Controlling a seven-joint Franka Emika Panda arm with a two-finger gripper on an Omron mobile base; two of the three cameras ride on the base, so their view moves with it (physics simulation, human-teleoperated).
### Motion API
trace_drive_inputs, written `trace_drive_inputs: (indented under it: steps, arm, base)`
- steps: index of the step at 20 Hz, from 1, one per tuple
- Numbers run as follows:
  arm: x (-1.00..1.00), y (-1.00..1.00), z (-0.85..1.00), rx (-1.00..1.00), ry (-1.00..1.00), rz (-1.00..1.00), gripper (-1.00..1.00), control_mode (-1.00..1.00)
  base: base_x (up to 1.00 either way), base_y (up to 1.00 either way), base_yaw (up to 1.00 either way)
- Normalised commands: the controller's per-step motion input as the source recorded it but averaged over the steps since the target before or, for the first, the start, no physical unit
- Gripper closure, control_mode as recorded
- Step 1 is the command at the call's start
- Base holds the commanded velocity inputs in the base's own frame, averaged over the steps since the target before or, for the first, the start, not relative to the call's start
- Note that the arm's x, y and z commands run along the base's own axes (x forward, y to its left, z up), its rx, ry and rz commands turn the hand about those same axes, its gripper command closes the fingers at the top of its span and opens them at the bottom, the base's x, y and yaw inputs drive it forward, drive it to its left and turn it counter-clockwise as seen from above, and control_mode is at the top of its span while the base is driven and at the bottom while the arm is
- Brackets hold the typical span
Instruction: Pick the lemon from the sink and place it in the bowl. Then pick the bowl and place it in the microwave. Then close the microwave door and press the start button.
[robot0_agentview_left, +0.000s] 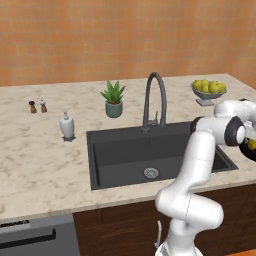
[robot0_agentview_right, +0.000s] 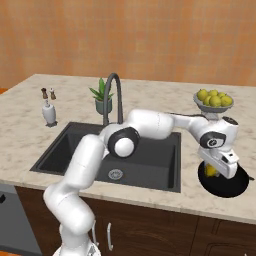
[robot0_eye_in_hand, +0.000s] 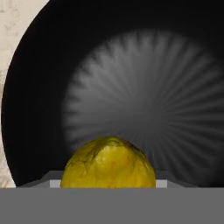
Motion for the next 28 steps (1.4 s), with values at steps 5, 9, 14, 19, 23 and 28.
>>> trace_drive_inputs:
  steps: [5, 9, 14, 19, 23, 28]
  arm:
    - [0.29, 0.02, -0.52, -0.02, 0.00, 0.00, -1.00, -1.00]
    - [0.03, 0.00, -0.21, 0.00, 0.00, 0.00, -1.00, -1.00]
    - [-0.13, 0.04, 0.09, 0.00, -0.07, 0.01, -1.00, -1.00]
    - [-0.08, 0.27, 0.39, -0.07, -0.08, 0.03, -1.00, -1.00]
    - [-0.20, 0.57, 0.28, -0.20, 0.00, 0.03, -1.00, -1.00]
    - [-0.11, 0.49, 0.01, -0.20, 0.07, 0.11, -1.00, -1.00]
  base:
    - [0.00, 0.00, 0.00]
    - [0.00, 0.00, 0.00]
    - [0.00, 0.00, 0.00]
    - [0.00, 0.00, 0.00]
    - [0.00, 0.00, 0.00]
    - [0.00, 0.00, 0.00]
